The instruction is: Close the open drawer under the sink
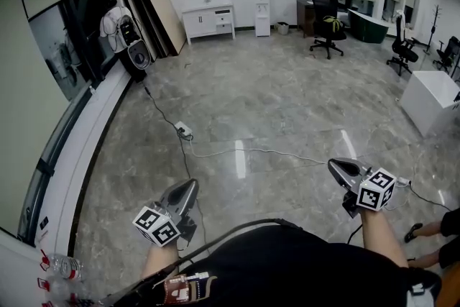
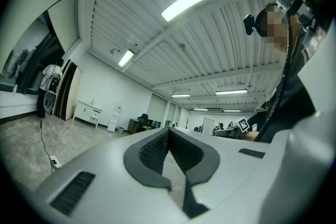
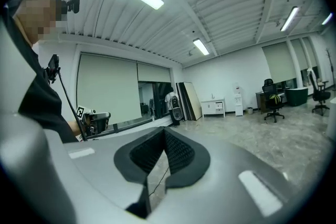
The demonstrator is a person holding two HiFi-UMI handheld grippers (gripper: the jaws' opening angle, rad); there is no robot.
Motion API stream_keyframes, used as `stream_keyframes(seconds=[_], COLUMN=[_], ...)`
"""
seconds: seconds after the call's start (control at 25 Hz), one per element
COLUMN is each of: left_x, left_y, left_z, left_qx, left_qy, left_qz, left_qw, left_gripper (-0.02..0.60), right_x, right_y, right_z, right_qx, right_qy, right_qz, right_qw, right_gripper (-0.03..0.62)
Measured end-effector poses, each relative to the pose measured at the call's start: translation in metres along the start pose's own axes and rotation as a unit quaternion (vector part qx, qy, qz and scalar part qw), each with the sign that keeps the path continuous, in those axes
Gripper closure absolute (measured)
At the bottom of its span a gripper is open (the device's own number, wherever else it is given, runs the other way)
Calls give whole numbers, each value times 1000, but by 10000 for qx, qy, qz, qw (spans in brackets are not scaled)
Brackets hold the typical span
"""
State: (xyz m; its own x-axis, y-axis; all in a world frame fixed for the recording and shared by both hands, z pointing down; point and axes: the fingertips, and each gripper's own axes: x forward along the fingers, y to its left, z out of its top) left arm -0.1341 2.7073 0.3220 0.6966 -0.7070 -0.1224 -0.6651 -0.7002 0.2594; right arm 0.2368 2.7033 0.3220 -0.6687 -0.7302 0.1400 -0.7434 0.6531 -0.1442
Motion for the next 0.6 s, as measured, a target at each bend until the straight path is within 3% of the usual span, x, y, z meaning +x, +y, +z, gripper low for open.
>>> stream_keyframes(seconds=[0.6], left_x=[-14], left_y=[41], left_z=[11], left_qx=[-123], left_qy=[-77], left_qz=[-17], left_qw=[9999], left_gripper=[581], right_x=[45], right_y=[13], right_z=[15], right_qx=[-55], right_qy=[-105], right_qz=[-74], right_qw=[9999], right_gripper=[591])
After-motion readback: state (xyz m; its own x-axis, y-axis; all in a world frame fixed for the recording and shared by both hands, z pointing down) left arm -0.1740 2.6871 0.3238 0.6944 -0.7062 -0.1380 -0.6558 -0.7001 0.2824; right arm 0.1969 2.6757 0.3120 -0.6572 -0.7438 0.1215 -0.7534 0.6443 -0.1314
